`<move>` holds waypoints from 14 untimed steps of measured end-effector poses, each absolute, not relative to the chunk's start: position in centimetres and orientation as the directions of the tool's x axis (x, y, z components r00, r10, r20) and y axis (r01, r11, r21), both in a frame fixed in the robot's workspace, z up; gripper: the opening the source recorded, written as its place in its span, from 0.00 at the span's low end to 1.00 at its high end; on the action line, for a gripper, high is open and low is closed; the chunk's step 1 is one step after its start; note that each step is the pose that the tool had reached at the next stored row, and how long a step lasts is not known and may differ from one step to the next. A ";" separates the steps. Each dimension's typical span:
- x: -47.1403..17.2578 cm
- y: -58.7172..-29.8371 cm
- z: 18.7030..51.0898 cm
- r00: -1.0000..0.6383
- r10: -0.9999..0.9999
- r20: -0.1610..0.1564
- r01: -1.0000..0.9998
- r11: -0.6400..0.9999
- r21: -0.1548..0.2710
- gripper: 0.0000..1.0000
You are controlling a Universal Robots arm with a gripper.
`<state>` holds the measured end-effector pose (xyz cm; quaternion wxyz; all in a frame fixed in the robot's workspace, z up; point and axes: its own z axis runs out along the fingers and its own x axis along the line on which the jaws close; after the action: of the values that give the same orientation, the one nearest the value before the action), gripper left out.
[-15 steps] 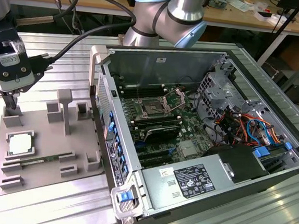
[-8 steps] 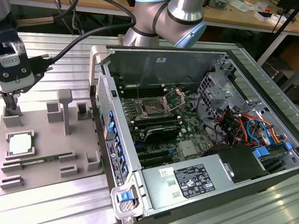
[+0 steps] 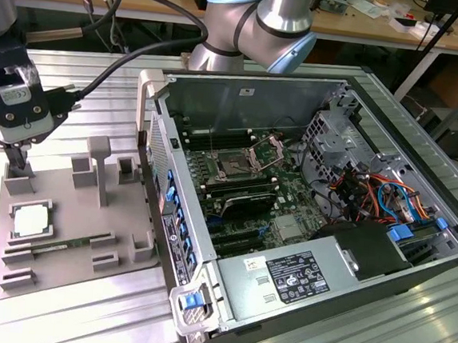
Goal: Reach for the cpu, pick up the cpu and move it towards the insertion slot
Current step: 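Reach for the cpu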
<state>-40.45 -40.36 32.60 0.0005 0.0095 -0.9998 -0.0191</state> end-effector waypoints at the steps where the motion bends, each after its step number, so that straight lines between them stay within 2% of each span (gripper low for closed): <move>1: -40.4 -40.4 32.6 -1.000 -0.019 0.001 -0.019 0.999 0.038 0.11; 14: -40.4 -40.4 32.3 -1.000 -0.019 0.000 -0.019 0.999 0.038 0.11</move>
<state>-40.44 -40.36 32.31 0.0004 0.0096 -0.9998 -0.0191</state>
